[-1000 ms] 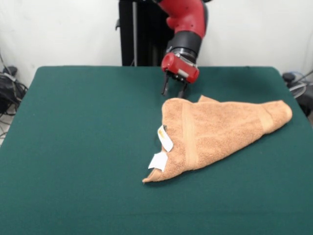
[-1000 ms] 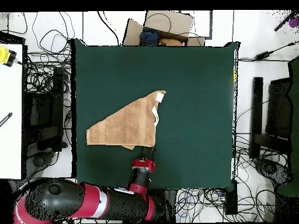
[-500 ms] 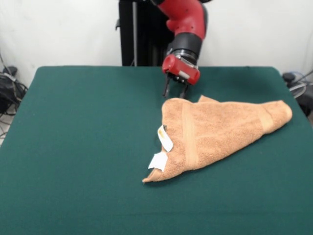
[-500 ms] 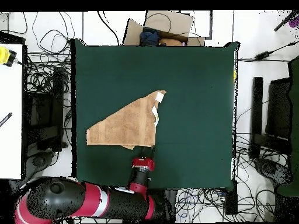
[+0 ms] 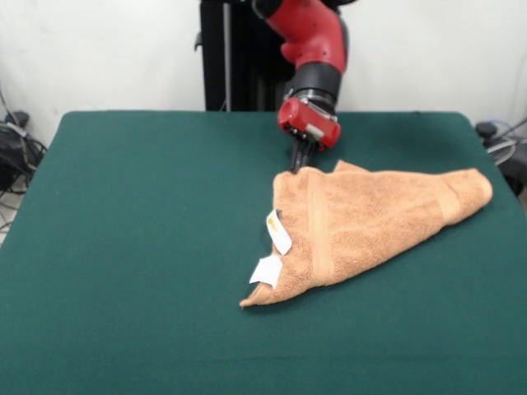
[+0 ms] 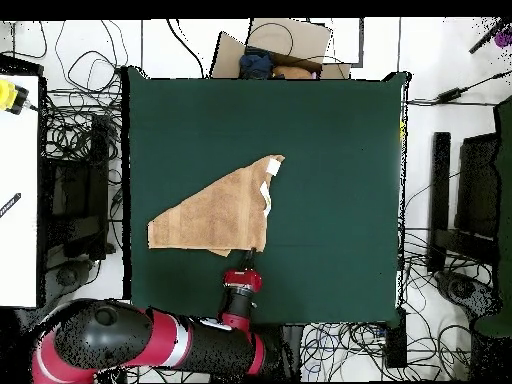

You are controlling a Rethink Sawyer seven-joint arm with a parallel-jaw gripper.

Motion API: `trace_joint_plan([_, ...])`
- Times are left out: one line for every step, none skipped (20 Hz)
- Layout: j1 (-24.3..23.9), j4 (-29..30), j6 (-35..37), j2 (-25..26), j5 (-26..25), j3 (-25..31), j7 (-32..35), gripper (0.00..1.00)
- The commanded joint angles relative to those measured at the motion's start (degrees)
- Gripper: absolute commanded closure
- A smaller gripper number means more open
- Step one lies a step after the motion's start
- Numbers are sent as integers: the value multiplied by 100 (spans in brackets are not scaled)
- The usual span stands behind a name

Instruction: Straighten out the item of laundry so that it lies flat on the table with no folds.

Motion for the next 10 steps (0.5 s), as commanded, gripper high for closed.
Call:
trace_joint_plan([-32,-861,-536,286,461,792,1188,100])
trace_joint_plan([-32,-857,-545,286,477,797,1190,100])
trace_joint_plan([-22,-852,-577,294,514,801,1184,100])
trace_joint_plan([-14,-846,-586,294,544,807,1178,100])
trace_joint_plan([-15,-842,-608,302,567,813,1189,100])
trace_joint_plan([-12,-841,-621,305,584,814,1189,100])
trace_joint_plan([-11,-839,-624,307,592,818,1193,100])
trace_joint_plan([-17,-842,-629,309,591,819,1201,100])
trace_joint_plan([-27,-835,-614,299,576,827,1212,100])
trace_joint_plan([-27,-830,-593,291,569,828,1201,100])
